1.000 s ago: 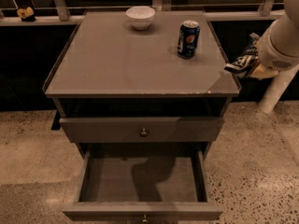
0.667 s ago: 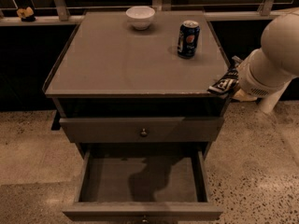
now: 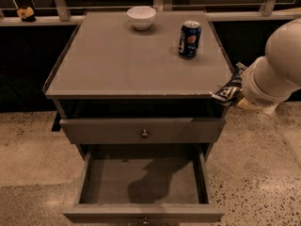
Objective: Place blue chip bag into middle drawer
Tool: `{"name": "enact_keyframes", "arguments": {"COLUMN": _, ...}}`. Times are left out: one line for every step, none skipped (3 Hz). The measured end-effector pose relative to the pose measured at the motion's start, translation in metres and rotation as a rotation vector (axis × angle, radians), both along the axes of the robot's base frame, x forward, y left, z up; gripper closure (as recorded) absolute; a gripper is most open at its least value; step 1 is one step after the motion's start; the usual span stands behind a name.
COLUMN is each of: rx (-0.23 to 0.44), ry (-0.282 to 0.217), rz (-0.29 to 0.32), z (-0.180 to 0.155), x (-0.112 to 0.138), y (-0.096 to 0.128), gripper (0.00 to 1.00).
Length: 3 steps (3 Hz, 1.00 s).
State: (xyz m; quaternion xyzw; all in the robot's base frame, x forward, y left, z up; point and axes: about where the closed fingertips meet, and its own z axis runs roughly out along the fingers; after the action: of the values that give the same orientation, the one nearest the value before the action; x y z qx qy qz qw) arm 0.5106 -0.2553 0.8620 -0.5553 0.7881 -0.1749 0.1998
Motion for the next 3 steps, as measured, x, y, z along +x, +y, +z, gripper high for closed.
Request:
{"name": "enact_keyframes", "arguments": {"rx": 0.018, "ry": 0.031, "rz": -0.018, "z": -0.013, "x": -0.043, "y": 0.017, "gripper": 1.0}}
{"name": "enact_keyframes", "arguments": {"rx": 0.057, "ry": 0.086, "rz": -0.031, "z": -0.037, "x": -0.08, "y": 0.035, "gripper": 1.0}}
{"name": "enact_keyframes", "arguments": {"rx": 0.088, "ry": 0.14, "rz": -0.047, "z": -0.069, "x": -0.103, "y": 0.046, "gripper": 1.0}}
